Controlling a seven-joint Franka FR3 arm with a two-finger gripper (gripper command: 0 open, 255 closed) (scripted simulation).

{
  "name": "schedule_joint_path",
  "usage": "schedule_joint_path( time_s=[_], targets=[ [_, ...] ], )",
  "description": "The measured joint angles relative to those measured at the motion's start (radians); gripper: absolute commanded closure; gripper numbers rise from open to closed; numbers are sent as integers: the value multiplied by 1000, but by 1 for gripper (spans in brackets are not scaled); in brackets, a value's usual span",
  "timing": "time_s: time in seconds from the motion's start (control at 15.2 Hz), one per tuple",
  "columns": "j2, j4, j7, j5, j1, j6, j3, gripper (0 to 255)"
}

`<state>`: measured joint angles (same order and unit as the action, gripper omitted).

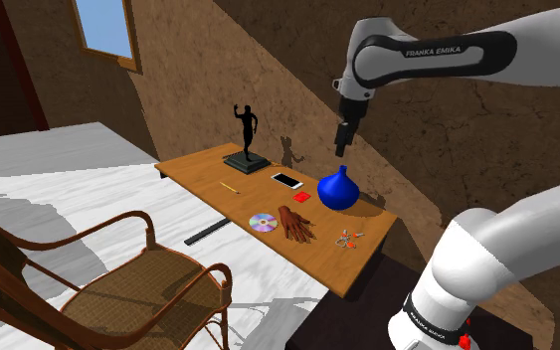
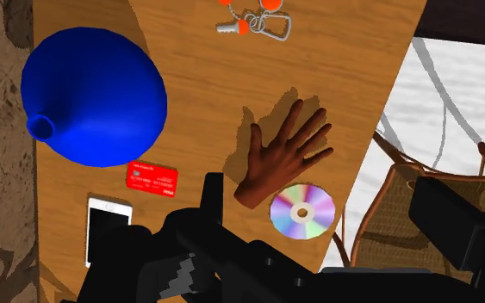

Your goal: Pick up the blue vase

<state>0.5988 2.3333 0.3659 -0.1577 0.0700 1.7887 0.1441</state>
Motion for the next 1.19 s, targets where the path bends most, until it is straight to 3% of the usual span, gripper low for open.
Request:
schedule_joint_path(
  time_s=[0.66, 1.19],
  targets=[
    [-286, -103, 247, 1, 32, 162, 197, 0],
    [-583, -276, 470, 111, 61, 241, 312, 0]
  ],
)
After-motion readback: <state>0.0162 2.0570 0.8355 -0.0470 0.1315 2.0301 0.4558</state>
